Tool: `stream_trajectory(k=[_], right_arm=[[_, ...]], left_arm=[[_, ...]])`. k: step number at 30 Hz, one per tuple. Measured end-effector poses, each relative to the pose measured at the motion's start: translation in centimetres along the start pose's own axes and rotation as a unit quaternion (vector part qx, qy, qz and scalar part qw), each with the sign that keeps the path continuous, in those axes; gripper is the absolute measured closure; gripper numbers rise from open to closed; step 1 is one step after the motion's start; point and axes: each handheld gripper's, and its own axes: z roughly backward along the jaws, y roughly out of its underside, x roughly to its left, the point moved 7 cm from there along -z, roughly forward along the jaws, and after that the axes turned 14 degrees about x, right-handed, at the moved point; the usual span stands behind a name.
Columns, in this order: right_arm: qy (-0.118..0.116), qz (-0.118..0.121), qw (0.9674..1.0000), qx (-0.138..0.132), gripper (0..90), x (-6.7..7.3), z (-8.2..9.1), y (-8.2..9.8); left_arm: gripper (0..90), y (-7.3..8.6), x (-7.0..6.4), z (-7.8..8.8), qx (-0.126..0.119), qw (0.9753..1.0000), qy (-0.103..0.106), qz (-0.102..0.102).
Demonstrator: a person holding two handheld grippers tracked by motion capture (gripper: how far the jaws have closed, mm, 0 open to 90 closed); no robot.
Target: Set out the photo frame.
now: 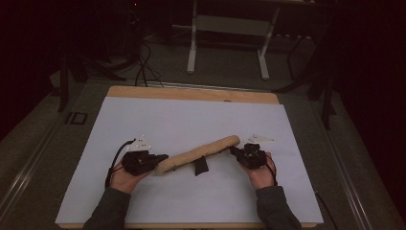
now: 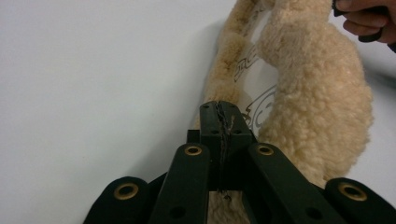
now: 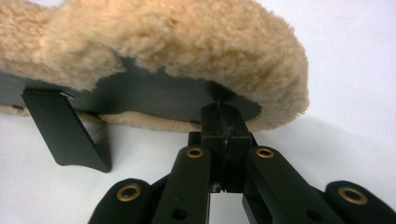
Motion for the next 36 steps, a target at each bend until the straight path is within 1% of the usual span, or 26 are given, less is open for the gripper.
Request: stream_trajectory(k=[10, 18, 27, 32, 36], right_arm=[[-0.002, 0.008, 1.0, -0.002, 89.9, 0.5, 0.0, -0.6], [-0.005, 0.014, 0.9999, -0.001, 89.9, 1.2, -0.2, -0.8], [-0.013, 0.025, 0.9996, -0.001, 89.8, 2.4, -0.3, -1.0], [-0.016, 0.035, 0.9993, 0.0, 89.8, 3.2, -0.5, -1.2], [-0.018, 0.036, 0.9992, 0.0, 89.8, 3.4, -0.7, -1.3]], left_arm=[[90.0, -0.1, -0.5, -0.3, 0.004, 0.9999, 0.01, -0.008], [90.0, -0.1, -0.6, -0.4, 0.003, 0.9999, 0.013, -0.009], [90.0, -0.1, -0.6, -0.5, 0.001, 0.9998, 0.016, -0.008], [90.0, -0.2, -0.8, -0.5, 0.001, 0.9998, 0.019, -0.009], [90.0, -0.2, -0.9, -0.6, 0.001, 0.9997, 0.02, -0.011]])
